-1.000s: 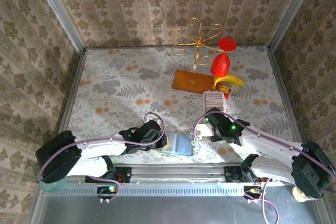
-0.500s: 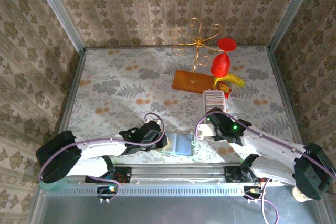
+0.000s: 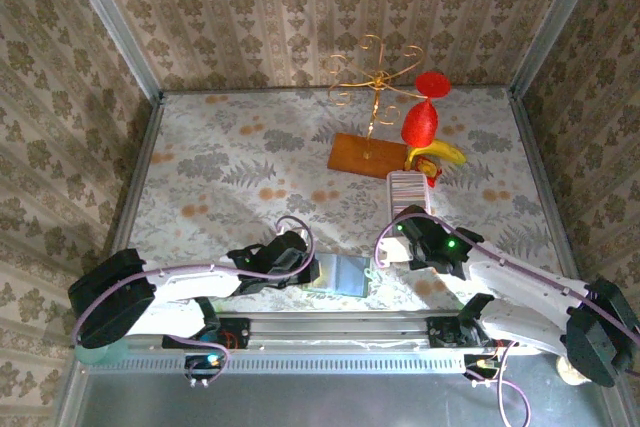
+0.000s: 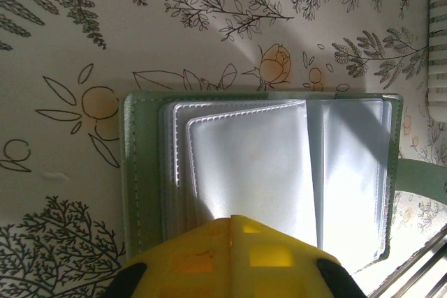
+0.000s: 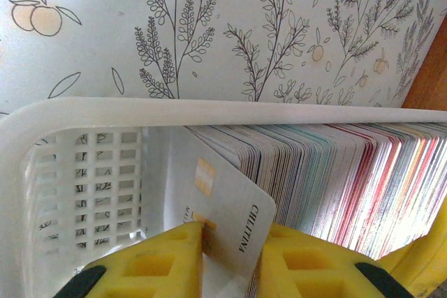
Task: Put the credit cards into the card holder
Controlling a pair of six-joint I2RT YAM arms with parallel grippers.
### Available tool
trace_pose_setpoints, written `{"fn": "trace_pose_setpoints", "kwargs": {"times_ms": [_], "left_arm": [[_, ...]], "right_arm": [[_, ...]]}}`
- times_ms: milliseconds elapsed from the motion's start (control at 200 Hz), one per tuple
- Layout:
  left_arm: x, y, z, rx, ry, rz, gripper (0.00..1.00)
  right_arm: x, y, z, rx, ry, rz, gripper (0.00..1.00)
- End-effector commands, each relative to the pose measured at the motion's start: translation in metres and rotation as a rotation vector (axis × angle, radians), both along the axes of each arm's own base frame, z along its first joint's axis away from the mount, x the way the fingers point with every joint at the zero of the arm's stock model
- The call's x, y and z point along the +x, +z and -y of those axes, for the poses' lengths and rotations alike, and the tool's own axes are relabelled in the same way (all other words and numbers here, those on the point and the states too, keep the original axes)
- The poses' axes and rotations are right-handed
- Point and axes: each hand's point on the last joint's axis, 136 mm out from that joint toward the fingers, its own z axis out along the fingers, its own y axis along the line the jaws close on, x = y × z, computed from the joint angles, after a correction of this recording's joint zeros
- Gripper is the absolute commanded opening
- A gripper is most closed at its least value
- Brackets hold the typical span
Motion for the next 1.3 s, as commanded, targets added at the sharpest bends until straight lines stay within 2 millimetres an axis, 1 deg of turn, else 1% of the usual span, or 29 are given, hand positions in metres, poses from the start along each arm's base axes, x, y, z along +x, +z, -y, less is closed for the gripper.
{"fn": "trace_pose_setpoints", "kwargs": {"times_ms": [0,105,180,255,365,385,425,505,630,655,790,905,990,1080,1130,1200,1295], "left_arm": [[-0.012,-0.023,-0.02,0.091,0.014,-0.054,0.0],[-0.012,-0.023,-0.021,0.092,0.017,-0.053,0.0],[-0.012,-0.023,-0.021,0.094,0.018,-0.051,0.0],[-0.011,-0.022,-0.022,0.1,0.02,-0.047,0.0],[-0.011,-0.021,-0.023,0.097,0.016,-0.041,0.0],[-0.012,-0.02,-0.023,0.096,0.015,-0.04,0.0],[-0.012,-0.02,-0.023,0.095,0.011,-0.041,0.0],[-0.012,-0.017,-0.023,0.094,0.008,-0.037,0.0],[-0.011,-0.012,-0.028,0.097,0.014,-0.02,0.06],[-0.011,-0.011,-0.029,0.095,0.016,-0.015,0.08],[-0.011,-0.006,-0.031,0.079,0.019,-0.003,0.15],[-0.011,-0.001,-0.032,0.066,0.018,0.003,0.21],[-0.011,0.002,-0.033,0.063,0.017,0.007,0.24],[-0.011,0.003,-0.036,0.07,0.022,0.01,0.27],[-0.011,0.005,-0.036,0.071,0.023,0.011,0.29],[-0.012,0.006,-0.039,0.078,0.026,0.009,0.32],[-0.012,0.007,-0.044,0.094,0.033,0.008,0.37]], "right_arm": [[0.012,0.021,-0.003,0.026,-0.019,0.063,0.21],[0.013,0.027,-0.006,0.054,-0.028,0.07,0.19],[0.011,0.029,-0.008,0.067,-0.032,0.065,0.16],[0.009,0.031,-0.009,0.075,-0.033,0.06,0.14],[0.006,0.036,-0.012,0.094,-0.037,0.057,0.1],[0.001,0.034,-0.009,0.087,-0.039,0.031,0.1],[-0.007,0.034,-0.011,0.099,-0.033,-0.003,0.09],[-0.019,0.036,-0.014,0.135,-0.041,-0.061,0.05],[-0.051,0.039,-0.024,0.216,-0.034,-0.225,0.04],[-0.054,0.041,-0.026,0.235,-0.039,-0.239,0.0],[-0.064,0.054,-0.033,0.334,-0.088,-0.281,0.0],[-0.06,0.076,-0.041,0.456,-0.183,-0.271,0.0],[-0.054,0.099,-0.051,0.59,-0.268,-0.256,0.0],[-0.044,0.123,-0.061,0.785,-0.438,-0.264,0.0],[-0.038,0.133,-0.066,0.893,-0.546,-0.283,0.0],[-0.03,0.137,-0.073,1.026,-0.718,-0.334,0.0],[-0.025,0.126,-0.086,1.141,-0.913,-0.451,0.0]]}}
